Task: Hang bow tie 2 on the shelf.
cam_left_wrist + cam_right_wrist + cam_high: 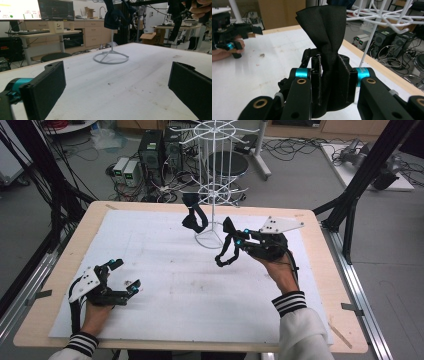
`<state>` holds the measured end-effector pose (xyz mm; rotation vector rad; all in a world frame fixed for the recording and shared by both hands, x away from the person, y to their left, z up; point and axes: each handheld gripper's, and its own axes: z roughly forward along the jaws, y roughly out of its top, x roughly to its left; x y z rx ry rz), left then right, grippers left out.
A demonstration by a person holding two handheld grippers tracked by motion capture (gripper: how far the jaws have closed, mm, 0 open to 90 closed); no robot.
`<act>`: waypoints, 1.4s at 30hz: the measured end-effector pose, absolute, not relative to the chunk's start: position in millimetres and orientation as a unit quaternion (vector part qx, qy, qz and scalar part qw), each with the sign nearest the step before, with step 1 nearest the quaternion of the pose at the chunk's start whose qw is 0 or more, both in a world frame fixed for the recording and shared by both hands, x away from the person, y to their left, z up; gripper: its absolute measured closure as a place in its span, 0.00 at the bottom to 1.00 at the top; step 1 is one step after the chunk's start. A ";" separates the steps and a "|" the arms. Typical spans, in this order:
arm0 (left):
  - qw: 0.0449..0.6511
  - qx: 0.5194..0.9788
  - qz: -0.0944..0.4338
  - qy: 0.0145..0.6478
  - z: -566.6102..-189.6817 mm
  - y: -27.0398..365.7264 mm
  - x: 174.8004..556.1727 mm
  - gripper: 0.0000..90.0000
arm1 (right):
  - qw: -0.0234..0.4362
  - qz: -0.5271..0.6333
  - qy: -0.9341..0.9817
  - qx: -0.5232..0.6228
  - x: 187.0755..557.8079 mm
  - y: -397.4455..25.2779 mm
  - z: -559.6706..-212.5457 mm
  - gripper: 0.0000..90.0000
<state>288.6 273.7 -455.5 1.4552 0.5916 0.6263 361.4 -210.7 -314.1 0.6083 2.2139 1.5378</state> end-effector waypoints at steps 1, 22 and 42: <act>0.664 0.643 0.277 0.262 -455.5 273.5 288.5 0.02 | 0.190 0.546 0.786 0.218 362.0 -210.7 -312.9 0.83; 0.664 0.643 0.277 0.262 -455.6 273.8 288.6 0.02 | 0.222 0.563 0.755 0.254 379.6 -219.9 -291.7 0.83; 0.664 0.643 0.278 0.262 -455.6 274.2 288.5 0.02 | 0.238 0.554 0.749 0.276 406.6 -229.1 -281.9 0.83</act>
